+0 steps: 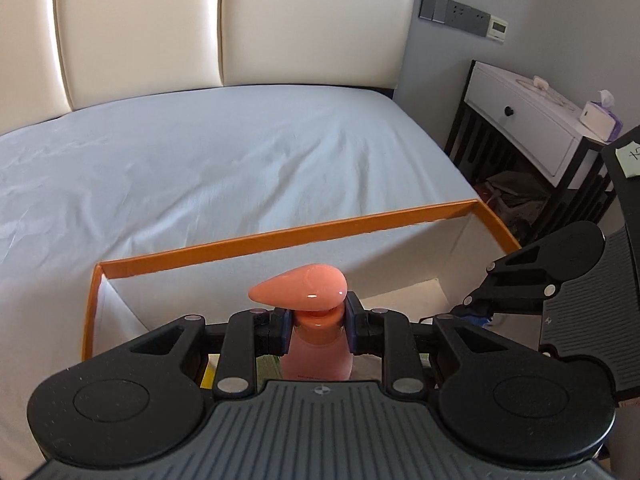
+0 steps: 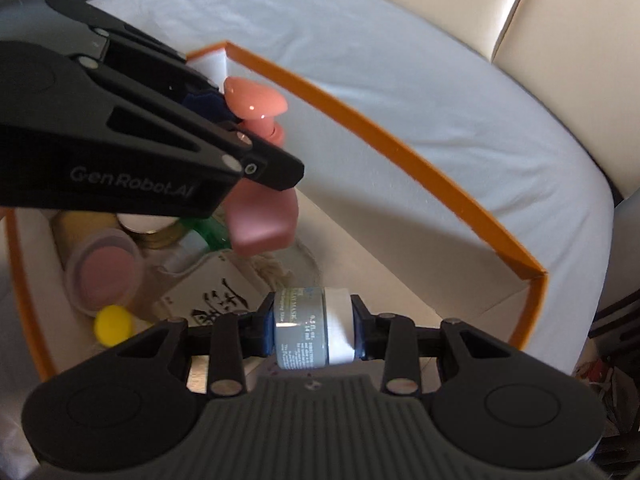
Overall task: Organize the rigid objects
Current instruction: 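Lower the pink pump bottle into the box with the left tool while the right tool lowers the grey jar, then open both tools and withdraw them from the orange box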
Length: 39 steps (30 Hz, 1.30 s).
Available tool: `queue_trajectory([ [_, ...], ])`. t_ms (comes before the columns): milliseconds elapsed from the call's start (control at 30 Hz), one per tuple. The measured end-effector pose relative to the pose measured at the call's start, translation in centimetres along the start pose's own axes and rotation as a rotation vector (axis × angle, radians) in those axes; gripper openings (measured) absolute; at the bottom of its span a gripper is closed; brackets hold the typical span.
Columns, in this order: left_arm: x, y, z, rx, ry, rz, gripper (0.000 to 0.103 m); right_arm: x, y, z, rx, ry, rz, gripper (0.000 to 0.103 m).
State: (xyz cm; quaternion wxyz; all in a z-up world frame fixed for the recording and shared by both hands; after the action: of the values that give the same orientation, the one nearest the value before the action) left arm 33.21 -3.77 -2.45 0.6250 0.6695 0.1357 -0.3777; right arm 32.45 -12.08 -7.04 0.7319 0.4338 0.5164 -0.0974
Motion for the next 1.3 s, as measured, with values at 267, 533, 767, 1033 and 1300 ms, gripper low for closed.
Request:
queue_trajectory([
  [267,2.5,-0.1,0.3,0.014,0.005,-0.054,0.028,2.6,0.0,0.7,-0.026,0.005,-0.090,0.035],
  [533,2.5,-0.7,0.0,0.015,0.033,-0.113,0.040,2.5,-0.2,1.1,-0.036,-0.004,-0.099,0.045],
  [767,0.8,-1.3,-0.4,0.016,0.034,-0.153,0.058,0.5,0.5,0.6,-0.033,-0.027,-0.046,0.060],
  [1033,-3.8,-1.2,0.5,0.020,0.023,-0.138,0.067,-4.7,1.5,0.3,-0.023,-0.082,0.013,0.074],
  [1300,-13.6,1.6,1.9,0.065,0.072,0.172,0.068,-12.2,2.9,-0.7,0.029,-0.174,0.153,0.085],
])
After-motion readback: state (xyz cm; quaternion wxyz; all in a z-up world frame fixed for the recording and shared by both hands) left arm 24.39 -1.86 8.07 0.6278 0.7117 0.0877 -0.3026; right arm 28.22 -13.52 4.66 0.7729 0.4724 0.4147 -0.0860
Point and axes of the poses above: each gripper's, at about its wrist camera, not at the fingertips, and x roughly the way its jaws point, z to its right, y to its top, the point moved 9 cm from there along x, roughly the way its jaws point, and after that the axes turned 4 degrees about z, right-handed, at the moved point
